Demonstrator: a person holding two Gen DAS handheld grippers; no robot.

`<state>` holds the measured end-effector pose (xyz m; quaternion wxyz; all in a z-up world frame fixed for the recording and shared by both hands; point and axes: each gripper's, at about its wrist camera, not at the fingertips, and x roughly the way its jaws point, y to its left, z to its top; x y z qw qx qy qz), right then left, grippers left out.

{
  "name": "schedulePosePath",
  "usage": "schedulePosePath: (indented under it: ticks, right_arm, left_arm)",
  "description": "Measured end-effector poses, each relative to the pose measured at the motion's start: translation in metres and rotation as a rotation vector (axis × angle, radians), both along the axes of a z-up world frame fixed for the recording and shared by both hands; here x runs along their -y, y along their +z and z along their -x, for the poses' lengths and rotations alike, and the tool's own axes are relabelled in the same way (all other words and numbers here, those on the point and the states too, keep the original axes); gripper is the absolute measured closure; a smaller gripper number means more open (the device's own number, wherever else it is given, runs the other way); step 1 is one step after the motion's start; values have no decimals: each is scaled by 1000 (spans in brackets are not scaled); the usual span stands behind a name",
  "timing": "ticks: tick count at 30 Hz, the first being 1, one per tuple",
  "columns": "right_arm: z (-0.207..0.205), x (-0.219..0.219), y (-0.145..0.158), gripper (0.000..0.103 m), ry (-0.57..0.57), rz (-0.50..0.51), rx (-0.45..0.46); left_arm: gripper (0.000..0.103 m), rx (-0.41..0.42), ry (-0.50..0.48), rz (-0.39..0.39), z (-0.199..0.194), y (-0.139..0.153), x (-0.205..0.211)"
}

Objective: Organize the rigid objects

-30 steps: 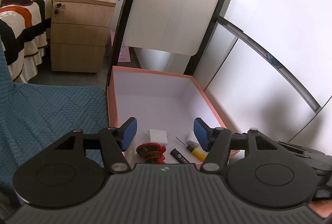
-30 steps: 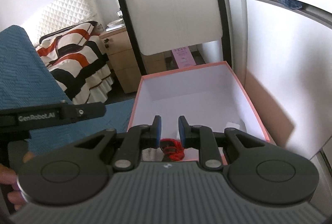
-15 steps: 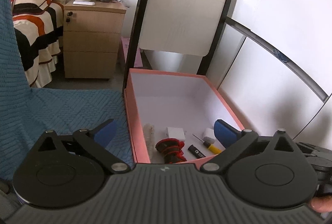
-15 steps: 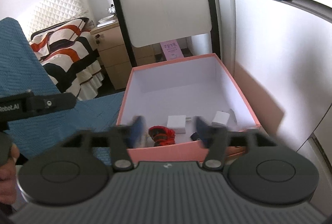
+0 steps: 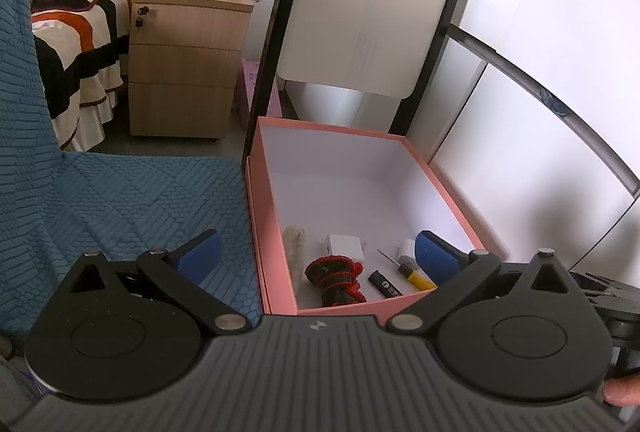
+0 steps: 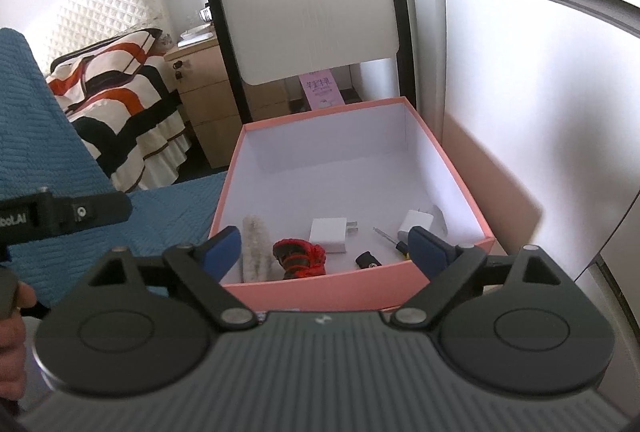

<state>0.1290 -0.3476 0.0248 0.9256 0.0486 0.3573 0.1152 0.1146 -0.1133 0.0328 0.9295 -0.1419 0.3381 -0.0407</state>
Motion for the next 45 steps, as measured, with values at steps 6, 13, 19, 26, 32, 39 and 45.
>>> schedulePosePath:
  ticks: [6,13,19,26,32,39,45]
  right_arm:
    - [-2,-2,-6,11,11,1,-15]
    - [-5,0,-9,11,-2,4,-26]
    - [-6,-1,-12,11,2,4,-35]
    - [-7,0,-13,11,-2,5,-36]
    - [-7,1,-12,11,-1,4,-35]
    - [-8,0,-14,11,6,8,-40]
    - [-9,0,-14,11,7,8,-45]
  left_arm:
    - [0,-42,-1,-11,-5,-5,1]
    - [0,-52,21,2,-5,-8,-3]
    - [0,-71,22,0,-6,-10,-2]
    - [0,-77,25,6,-8,-12,-1]
    - [0,-79,27,7,-8,-12,-1]
    - [0,-79,30,-1,-8,-13,0]
    - [0,-83,30,-1,-9,-13,0]
